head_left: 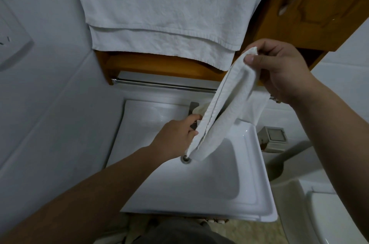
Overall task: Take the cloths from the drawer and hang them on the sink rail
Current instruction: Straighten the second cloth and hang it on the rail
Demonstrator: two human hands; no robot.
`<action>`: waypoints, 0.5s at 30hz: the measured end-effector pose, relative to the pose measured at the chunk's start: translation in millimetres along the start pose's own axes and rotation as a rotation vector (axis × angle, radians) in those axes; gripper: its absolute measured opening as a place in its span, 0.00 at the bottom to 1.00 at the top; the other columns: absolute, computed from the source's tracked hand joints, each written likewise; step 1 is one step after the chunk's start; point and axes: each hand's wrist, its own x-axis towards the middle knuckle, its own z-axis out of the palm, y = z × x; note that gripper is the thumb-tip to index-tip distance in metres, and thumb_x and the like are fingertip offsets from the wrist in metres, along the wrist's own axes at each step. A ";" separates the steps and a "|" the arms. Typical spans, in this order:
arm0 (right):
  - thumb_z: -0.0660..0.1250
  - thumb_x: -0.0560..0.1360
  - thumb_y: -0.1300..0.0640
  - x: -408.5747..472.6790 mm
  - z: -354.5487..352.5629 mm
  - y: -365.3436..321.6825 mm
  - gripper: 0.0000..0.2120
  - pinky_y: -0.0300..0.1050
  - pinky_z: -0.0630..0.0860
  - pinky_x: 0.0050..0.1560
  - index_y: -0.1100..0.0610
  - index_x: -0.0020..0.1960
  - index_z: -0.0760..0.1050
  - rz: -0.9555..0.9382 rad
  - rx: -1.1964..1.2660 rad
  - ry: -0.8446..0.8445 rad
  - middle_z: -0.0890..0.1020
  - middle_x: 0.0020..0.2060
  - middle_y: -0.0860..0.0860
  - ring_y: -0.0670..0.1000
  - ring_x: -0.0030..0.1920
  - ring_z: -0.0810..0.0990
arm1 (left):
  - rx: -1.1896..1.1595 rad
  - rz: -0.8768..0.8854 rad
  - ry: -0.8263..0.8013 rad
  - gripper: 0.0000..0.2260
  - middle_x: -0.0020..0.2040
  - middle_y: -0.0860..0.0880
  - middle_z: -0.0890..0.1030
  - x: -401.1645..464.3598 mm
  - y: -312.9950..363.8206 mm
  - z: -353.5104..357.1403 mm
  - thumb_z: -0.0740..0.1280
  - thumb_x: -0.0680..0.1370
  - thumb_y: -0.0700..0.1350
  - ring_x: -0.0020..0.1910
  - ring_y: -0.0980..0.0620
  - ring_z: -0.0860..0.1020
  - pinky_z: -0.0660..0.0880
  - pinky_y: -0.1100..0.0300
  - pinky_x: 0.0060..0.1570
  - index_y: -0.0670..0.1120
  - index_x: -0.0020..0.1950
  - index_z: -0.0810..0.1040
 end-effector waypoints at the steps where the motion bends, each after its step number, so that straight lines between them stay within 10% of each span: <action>1: 0.65 0.77 0.67 0.9 0.2 -0.7 0.07 0.41 0.79 0.44 0.58 0.45 0.78 -0.002 0.004 0.007 0.81 0.38 0.50 0.49 0.43 0.81 | 0.046 0.027 0.020 0.21 0.53 0.50 0.84 -0.4 -2.9 0.7 0.62 0.82 0.46 0.44 0.51 0.81 0.75 0.65 0.44 0.53 0.74 0.64; 10: 0.66 0.76 0.66 7.2 -1.3 -6.5 0.07 0.42 0.79 0.45 0.56 0.44 0.79 -0.013 0.009 0.057 0.82 0.38 0.49 0.49 0.43 0.82 | 0.281 0.243 0.262 0.11 0.40 0.50 0.82 -6.8 -22.4 -0.3 0.69 0.76 0.41 0.32 0.49 0.78 0.68 0.65 0.32 0.47 0.58 0.75; 15: 0.65 0.77 0.66 7.9 0.1 -9.6 0.06 0.44 0.79 0.48 0.57 0.45 0.78 -0.017 0.000 0.062 0.81 0.39 0.50 0.50 0.45 0.81 | 0.450 0.419 0.142 0.15 0.45 0.47 0.81 -2.1 -48.8 12.2 0.73 0.65 0.30 0.38 0.47 0.77 0.69 0.62 0.36 0.44 0.48 0.83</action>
